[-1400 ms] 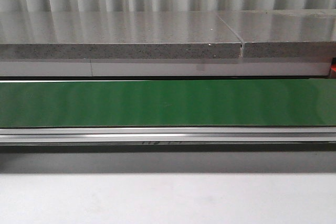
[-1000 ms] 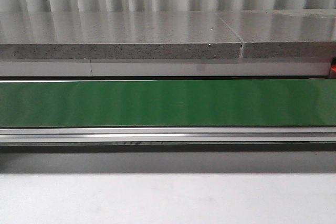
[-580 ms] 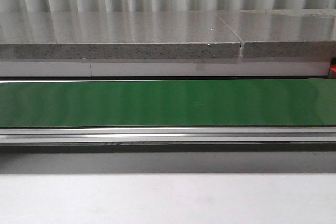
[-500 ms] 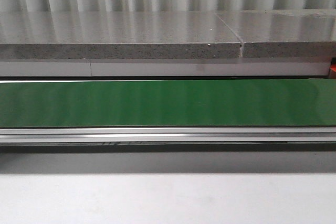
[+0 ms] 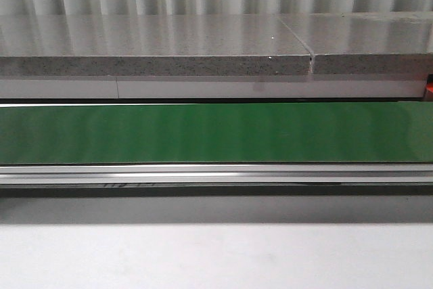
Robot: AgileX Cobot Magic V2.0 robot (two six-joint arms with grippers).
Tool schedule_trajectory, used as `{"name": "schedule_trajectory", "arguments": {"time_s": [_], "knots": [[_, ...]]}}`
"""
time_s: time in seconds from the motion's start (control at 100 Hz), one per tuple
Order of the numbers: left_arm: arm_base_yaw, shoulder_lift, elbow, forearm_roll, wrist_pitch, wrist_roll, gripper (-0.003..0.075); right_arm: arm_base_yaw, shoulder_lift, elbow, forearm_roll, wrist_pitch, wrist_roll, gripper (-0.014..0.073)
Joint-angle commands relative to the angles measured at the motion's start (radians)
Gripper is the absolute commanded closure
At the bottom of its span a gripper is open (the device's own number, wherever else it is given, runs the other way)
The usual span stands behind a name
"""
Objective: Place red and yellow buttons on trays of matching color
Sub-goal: 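Lower the left gripper over a red push button in the cluster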
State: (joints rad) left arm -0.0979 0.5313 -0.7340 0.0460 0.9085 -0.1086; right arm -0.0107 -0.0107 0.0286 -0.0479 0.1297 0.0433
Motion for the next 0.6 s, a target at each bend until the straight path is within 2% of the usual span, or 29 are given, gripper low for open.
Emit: {"name": "schedule_trajectory", "arguments": {"time_s": [0.0,0.39,0.44,0.51,0.59], "knots": [[-0.008,0.042,-0.035,-0.01,-0.051,-0.007,0.074,0.0,-0.016,-0.006,-0.012,-0.084,-0.003,0.0662],[-0.008,0.116,-0.035,-0.012,-0.023,-0.007,0.0732,0.0,-0.016,-0.006,-0.012,-0.084,-0.003,0.0662],[-0.008,0.119,-0.035,-0.012,-0.021,-0.007,0.0705,0.0,-0.016,-0.006,-0.012,-0.084,-0.003,0.0662],[-0.008,0.121,-0.035,-0.012,-0.018,-0.007,0.0627,0.0,-0.016,-0.006,-0.012,-0.084,-0.003,0.0662],[-0.008,0.123,-0.035,-0.012,-0.014,-0.007,0.0491,0.0,-0.016,-0.006,-0.012,-0.084,-0.003,0.0662]]}}
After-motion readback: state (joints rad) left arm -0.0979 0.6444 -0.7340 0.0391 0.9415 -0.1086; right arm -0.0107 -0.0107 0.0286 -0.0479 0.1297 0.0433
